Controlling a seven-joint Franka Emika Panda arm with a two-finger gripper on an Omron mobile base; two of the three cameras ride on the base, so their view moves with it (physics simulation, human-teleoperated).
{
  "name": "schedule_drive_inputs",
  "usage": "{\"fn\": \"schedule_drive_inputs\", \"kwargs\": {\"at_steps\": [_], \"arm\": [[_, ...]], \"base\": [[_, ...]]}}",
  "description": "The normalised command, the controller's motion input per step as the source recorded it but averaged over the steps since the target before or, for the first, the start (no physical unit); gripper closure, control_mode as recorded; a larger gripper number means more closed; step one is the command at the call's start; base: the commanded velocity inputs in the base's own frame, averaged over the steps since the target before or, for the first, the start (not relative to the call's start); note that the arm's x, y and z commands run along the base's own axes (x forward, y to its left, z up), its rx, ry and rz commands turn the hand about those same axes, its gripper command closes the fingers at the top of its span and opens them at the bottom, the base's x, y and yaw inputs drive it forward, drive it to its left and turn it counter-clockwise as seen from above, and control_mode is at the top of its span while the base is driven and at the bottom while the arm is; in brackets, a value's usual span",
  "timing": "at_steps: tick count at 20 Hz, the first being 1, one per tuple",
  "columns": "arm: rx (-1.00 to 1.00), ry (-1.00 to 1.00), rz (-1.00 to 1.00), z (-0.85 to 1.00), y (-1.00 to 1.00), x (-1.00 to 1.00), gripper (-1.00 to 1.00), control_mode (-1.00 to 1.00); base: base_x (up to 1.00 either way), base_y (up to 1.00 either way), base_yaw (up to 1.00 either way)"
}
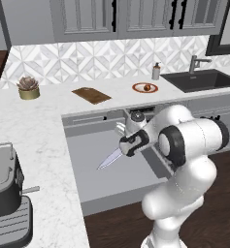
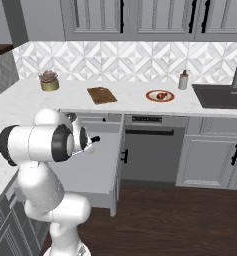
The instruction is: Pick up the knife from the drawer and place it on the cutting board. Then place the meat from the plate to the cutting board.
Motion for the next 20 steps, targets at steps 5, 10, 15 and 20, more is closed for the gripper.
{"fn": "schedule_drive_inputs", "kwargs": {"at_steps": [5,10,15,20], "arm": [[0.14,-0.08,-0.15,1.00,-0.60,-1.00,1.00,-1.00],[0.14,-0.05,-0.17,1.00,-0.26,-0.61,1.00,-1.00],[0.03,-0.13,-0.04,0.97,0.00,-0.12,1.00,-1.00],[0.00,-0.04,0.00,0.50,0.00,-0.11,1.00,-1.00]], "base": [[0.00,0.00,0.00],[0.00,0.00,0.00],[0.00,0.00,0.00],[0.00,0.00,0.00]]}}
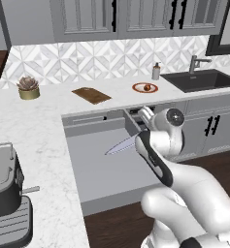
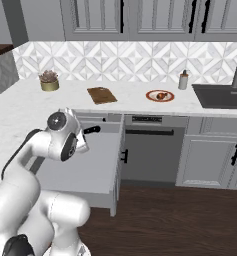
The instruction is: Pick up the knife from the drawer and place it on the cutting board. Then place the meat from the plate to the cutting board.
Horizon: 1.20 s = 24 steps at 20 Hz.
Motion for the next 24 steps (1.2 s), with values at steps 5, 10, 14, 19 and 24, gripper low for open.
{"fn": "schedule_drive_inputs", "kwargs": {"at_steps": [5,10,14,19,24], "arm": [[0.00,0.00,0.00,0.00,0.00,-0.04,1.00,-1.00],[0.00,0.03,0.00,-0.10,-0.20,-0.32,1.00,1.00],[0.00,0.00,0.00,0.00,0.00,0.00,1.00,1.00],[0.00,0.00,0.00,0.00,0.00,0.00,1.00,1.00],[0.00,0.00,0.00,0.00,0.00,0.00,1.00,1.00]], "base": [[0.00,0.00,0.00],[-0.35,-0.33,0.00],[-0.76,-1.00,-0.08],[0.21,-1.00,-0.29],[0.96,-0.87,-0.13]]}}
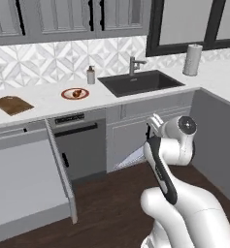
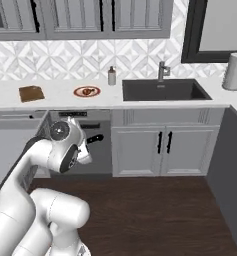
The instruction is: Pick up the knife from the drawer and place it on the cutting board. Then place the meat from the plate to the cutting board.
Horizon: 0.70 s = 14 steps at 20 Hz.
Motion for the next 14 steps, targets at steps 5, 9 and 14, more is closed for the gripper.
{"fn": "schedule_drive_inputs", "kwargs": {"at_steps": [5,9,14], "arm": [[0.00,0.00,0.00,0.00,0.00,0.00,1.00,1.00],[0.00,0.00,0.00,0.00,0.00,0.00,1.00,1.00],[0.00,0.00,0.00,0.00,0.00,0.00,1.00,1.00]], "base": [[1.00,-0.47,0.05],[0.97,-0.13,0.27],[1.00,0.00,0.28]]}}
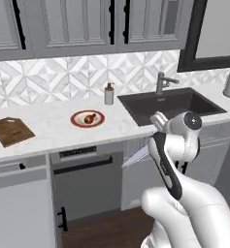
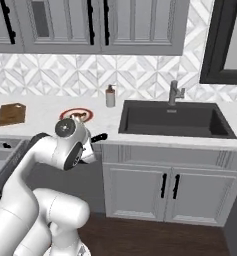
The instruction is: Pick up the knife from the drawer and place it on the cutting board. Then place the meat from the plate to the cutting board.
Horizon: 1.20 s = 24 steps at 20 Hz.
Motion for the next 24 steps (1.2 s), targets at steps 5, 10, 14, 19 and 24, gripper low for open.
{"fn": "schedule_drive_inputs", "kwargs": {"at_steps": [5,10,14,19,24], "arm": [[0.00,0.00,0.00,0.00,0.00,0.00,1.00,1.00],[0.00,0.00,0.00,0.00,0.00,0.00,1.00,1.00],[0.00,0.00,0.00,0.00,0.00,0.00,1.00,1.00],[0.00,0.00,0.00,0.00,0.00,0.00,1.00,1.00],[0.00,0.00,0.00,0.00,0.00,0.00,1.00,1.00]], "base": [[0.86,0.06,0.14],[0.25,0.68,0.06],[0.33,0.82,0.04],[0.85,0.15,0.02],[0.49,0.19,0.00]]}}
